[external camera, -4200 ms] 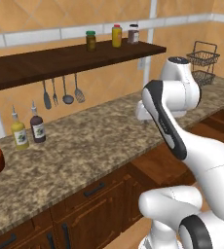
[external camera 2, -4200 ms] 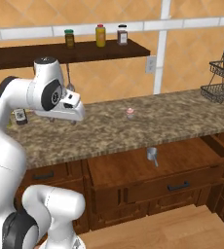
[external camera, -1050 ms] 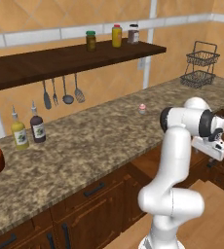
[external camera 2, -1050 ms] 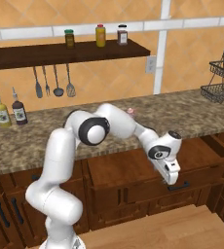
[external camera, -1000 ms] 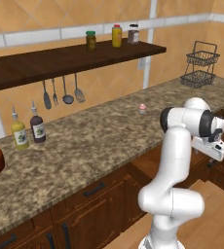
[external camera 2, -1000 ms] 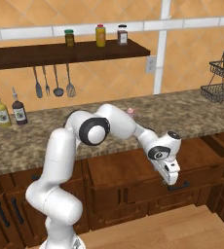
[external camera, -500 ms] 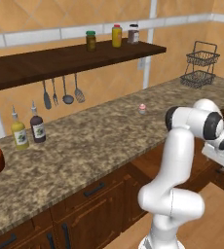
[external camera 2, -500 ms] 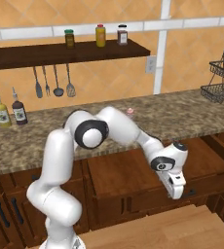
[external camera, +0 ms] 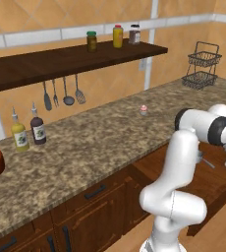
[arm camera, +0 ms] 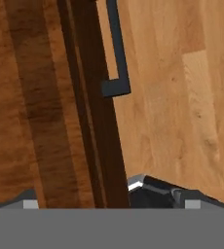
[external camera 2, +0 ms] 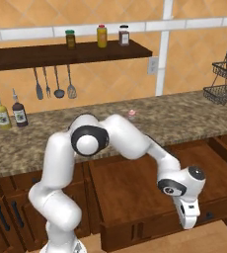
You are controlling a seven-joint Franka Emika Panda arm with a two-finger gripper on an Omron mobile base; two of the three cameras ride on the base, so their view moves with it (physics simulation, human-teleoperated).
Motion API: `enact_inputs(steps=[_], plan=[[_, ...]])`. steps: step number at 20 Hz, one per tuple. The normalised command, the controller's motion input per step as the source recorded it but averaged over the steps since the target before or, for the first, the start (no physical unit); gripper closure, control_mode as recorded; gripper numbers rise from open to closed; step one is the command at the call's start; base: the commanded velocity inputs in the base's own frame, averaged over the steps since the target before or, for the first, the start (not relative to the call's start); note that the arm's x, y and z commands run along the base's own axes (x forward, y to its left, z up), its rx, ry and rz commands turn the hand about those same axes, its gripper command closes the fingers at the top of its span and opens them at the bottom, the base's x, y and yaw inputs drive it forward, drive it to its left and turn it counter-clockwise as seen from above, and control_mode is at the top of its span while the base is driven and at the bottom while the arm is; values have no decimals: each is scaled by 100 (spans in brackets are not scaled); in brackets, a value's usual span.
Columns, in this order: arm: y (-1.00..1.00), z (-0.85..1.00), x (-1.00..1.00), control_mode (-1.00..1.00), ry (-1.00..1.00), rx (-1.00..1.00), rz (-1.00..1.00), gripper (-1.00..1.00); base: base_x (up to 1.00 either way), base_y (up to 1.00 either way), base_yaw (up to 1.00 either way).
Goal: Pick the measuring cup from the drawer and place it on the counter.
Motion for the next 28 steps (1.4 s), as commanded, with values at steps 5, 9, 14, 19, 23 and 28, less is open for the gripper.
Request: enact_inputs(steps=[5, 9, 14, 19, 23, 28], plan=[[0, 97, 26, -100, -25, 1, 0, -100, 0, 0, 0], [0, 96, 73, -100, -5, 0, 7, -100, 0, 0, 0], [-2, 37, 88, -100, 16, -2, 31, -100, 0, 0, 0], [-31, -26, 58, -100, 5, 0, 65, -100, 0, 0, 0], [-11, -53, 21, -100, -11, 0, 42, -100, 0, 0, 0], [2, -50, 22, -100, -1, -8, 25, -100, 0, 0, 0]])
